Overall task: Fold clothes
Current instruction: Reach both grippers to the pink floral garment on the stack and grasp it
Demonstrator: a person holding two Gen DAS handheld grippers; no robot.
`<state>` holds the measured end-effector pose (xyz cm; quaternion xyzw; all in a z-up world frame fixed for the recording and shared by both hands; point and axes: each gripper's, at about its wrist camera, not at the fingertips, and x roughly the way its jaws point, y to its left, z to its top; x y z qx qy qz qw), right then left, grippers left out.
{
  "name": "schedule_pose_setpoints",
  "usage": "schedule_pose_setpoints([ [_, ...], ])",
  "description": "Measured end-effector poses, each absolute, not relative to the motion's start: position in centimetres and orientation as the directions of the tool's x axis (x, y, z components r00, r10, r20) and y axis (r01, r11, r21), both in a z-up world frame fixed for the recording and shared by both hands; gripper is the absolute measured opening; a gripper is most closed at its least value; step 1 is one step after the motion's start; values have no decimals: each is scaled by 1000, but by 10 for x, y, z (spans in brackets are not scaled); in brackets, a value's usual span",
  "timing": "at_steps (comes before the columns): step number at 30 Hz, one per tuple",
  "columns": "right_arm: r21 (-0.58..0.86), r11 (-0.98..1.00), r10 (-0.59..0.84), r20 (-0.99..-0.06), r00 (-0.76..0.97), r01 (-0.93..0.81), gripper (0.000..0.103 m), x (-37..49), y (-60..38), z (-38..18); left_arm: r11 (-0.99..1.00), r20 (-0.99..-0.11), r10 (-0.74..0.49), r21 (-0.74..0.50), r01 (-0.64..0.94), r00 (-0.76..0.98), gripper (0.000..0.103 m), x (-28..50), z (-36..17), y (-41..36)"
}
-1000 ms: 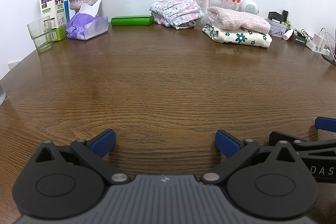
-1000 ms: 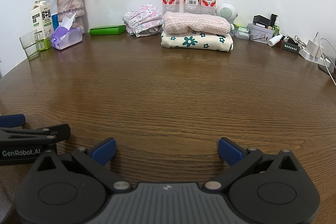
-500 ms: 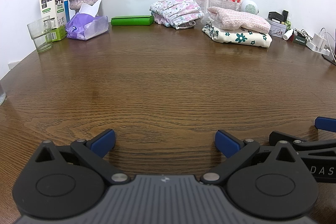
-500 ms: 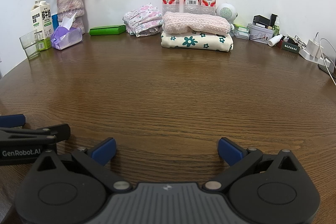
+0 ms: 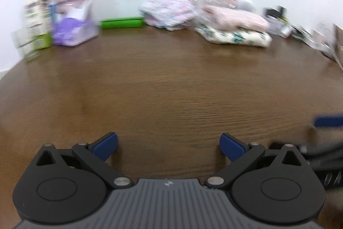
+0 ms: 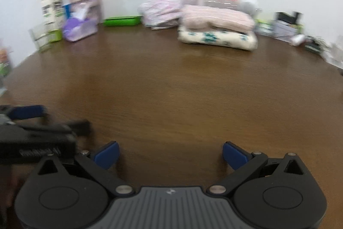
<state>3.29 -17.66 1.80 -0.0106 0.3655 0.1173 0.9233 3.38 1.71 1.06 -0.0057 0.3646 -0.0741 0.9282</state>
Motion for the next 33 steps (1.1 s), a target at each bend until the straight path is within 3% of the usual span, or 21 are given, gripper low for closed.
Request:
schedule_pose_setpoints([
  [3,50,959,257,-560,788,-277,102,72,-176,64,926,-652,-318,-370,77,688,103,83,42,67],
  [6,55,941,328,-407,852,-335,103,130,-176,107,847,-555,-345,-531,-4,757,103,143,74,108],
  [8,67,938,341,-345,874,-339,103,187,-175,121,846,-520,-297,-532,-32,801,103,186,89,122],
  [12,119,941,332,-497,802,-316,99,321,-163,121,857,-486,-187,-505,-100,854,103,253,85,136],
  [16,104,964,254,-635,730,-244,68,409,-136,98,760,-485,-226,-630,-158,845,103,285,45,156],
  [18,83,968,229,-676,701,-236,66,438,-126,84,774,-542,-246,-609,-174,804,103,296,38,161],
  [21,57,977,182,-724,665,-205,59,477,-111,63,787,-506,-246,-603,-135,827,103,291,29,169],
  [23,74,972,204,-738,643,-224,4,484,-103,53,782,-524,-206,-595,-183,826,103,293,32,176],
  [24,81,970,211,-741,637,-228,0,482,-99,51,772,-527,-208,-605,-193,824,103,294,31,179],
  [29,-224,880,271,-486,831,-418,0,373,-59,116,740,-469,-267,-659,-132,842,103,288,44,188],
  [33,-430,832,290,-199,936,-349,0,266,-55,198,720,-367,-339,-694,-12,866,103,271,72,182],
])
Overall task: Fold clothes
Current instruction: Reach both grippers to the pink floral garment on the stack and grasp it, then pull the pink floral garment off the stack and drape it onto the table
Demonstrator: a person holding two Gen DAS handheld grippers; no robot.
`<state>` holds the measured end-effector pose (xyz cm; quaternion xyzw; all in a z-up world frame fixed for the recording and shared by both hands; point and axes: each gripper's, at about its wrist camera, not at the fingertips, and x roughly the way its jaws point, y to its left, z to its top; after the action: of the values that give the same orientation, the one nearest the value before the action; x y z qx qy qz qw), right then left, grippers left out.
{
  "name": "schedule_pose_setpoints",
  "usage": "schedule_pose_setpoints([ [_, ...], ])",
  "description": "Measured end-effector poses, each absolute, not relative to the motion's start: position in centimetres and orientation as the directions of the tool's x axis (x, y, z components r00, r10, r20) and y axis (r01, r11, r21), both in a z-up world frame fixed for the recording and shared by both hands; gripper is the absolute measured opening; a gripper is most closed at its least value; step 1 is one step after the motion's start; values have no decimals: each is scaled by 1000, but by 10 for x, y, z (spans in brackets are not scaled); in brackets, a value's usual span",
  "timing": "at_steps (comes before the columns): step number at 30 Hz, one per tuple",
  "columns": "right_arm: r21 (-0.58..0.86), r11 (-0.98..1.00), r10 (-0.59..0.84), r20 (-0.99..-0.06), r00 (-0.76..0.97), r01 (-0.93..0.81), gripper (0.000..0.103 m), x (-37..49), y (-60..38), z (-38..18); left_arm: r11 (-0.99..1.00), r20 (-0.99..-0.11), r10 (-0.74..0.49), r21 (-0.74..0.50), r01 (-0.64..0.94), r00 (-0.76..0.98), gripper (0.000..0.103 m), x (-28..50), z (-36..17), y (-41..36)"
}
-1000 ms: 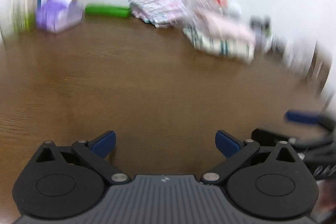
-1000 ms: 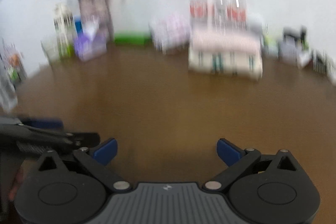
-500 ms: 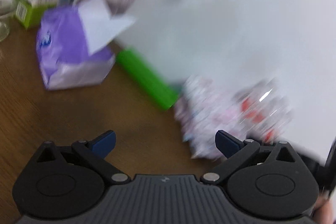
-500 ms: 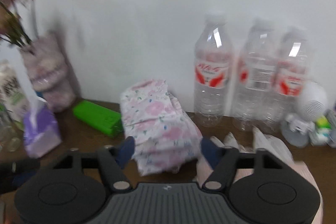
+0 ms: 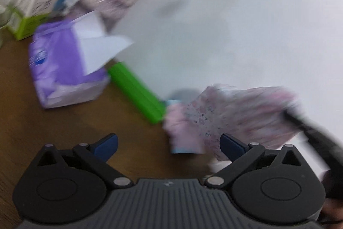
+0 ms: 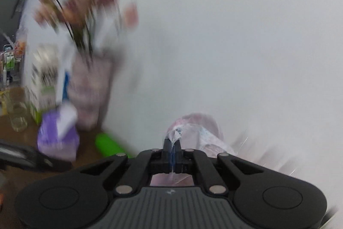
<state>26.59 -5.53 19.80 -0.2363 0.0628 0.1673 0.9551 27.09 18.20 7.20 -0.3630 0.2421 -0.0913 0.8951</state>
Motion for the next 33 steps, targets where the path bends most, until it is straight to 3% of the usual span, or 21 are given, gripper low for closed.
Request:
schedule_pose_setpoints([
  [4,-531,803,321,1,947,-271,0,159,-69,277,816,-240,-363,-548,183,901,103,222,129,153],
  [6,-559,789,344,59,937,-254,0,106,-84,305,856,-165,-343,-461,235,924,103,182,155,139],
  [9,-594,765,394,125,911,-249,0,34,-105,333,808,-17,-392,-484,335,920,103,124,169,128],
  [14,-598,780,368,199,909,-185,0,-14,-120,354,695,-31,-581,-539,476,813,103,68,181,122],
  [17,-542,822,290,130,948,-177,0,20,-147,352,718,-103,-601,-505,479,793,103,55,179,98],
  [19,-495,856,169,0,986,-147,2,78,-163,333,806,-228,-526,-440,396,819,103,61,167,73],
  [21,-480,871,13,-193,981,-107,15,132,-182,289,884,-393,-421,-379,273,817,101,77,140,56],
  [22,-476,875,-64,-288,955,-85,27,159,-191,266,900,-459,-394,-367,234,797,96,78,126,52],
  [23,-476,873,-101,-381,919,-101,32,167,-201,241,902,-508,-393,-375,214,766,90,71,112,52],
  [24,-462,877,-96,-445,890,-136,32,161,-210,217,903,-555,-393,-382,195,733,91,65,98,52],
  [25,-438,882,-61,-473,879,-174,39,143,-220,199,900,-579,-405,-387,199,708,92,52,88,50],
  [26,-412,886,-25,-498,867,-211,58,125,-230,180,892,-582,-429,-392,224,690,98,33,80,48],
  [28,-359,897,24,-541,840,-257,78,77,-244,149,874,-589,-476,-401,275,653,101,-5,64,43],
  [33,-63,924,262,-612,746,-376,76,-65,-273,90,881,-636,-463,-254,400,617,101,-73,36,18],
])
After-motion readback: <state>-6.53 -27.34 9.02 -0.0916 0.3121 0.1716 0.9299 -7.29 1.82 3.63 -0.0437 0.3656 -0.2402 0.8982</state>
